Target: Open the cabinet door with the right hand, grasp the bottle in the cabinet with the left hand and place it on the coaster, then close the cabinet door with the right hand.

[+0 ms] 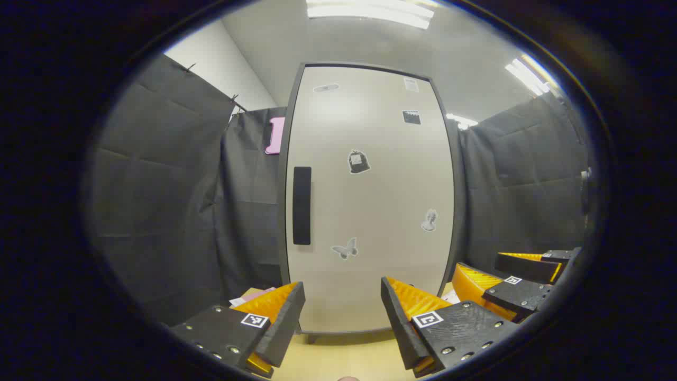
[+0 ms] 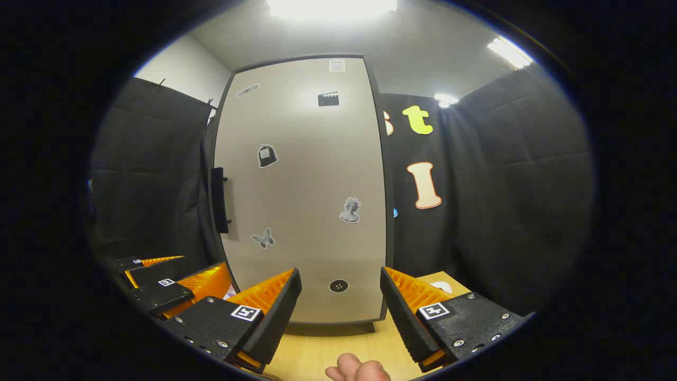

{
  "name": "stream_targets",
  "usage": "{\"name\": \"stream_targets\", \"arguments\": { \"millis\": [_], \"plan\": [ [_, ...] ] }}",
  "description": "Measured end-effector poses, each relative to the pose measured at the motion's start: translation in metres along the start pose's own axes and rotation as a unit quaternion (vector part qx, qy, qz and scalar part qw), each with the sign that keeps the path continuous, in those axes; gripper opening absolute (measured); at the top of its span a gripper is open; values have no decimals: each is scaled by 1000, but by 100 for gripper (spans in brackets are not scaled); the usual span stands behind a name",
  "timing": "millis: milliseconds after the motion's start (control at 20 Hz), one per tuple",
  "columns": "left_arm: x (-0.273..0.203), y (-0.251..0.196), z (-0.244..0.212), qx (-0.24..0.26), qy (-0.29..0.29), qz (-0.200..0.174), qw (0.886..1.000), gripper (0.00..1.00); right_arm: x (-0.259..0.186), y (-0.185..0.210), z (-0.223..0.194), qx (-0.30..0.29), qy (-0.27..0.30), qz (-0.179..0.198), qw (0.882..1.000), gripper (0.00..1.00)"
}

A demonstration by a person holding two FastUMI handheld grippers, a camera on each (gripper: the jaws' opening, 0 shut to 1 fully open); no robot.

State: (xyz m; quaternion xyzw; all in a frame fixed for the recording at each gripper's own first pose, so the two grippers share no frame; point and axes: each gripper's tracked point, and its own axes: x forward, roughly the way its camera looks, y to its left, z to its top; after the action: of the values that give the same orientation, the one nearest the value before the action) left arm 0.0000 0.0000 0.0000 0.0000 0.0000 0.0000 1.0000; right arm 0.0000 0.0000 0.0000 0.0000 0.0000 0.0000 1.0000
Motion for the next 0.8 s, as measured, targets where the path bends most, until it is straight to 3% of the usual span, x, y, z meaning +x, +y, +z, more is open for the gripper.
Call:
{"name": "stream_targets", "arguments": {
  "millis": [400,650,750,800],
  "plan": [
    [22,21,-5,22,21,-12,999,83,7,4,7,-26,-9,-30,999,93],
    [30,23,-13,27,41,-2,999,85,22,13,12,-24,-6,-10,1000,93],
    [35,26,-10,29,38,3,999,80,29,16,16,-23,-11,4,1000,93],
    [36,27,-10,31,39,5,999,86,32,17,17,-23,-10,8,1000,93]
  ]
}}
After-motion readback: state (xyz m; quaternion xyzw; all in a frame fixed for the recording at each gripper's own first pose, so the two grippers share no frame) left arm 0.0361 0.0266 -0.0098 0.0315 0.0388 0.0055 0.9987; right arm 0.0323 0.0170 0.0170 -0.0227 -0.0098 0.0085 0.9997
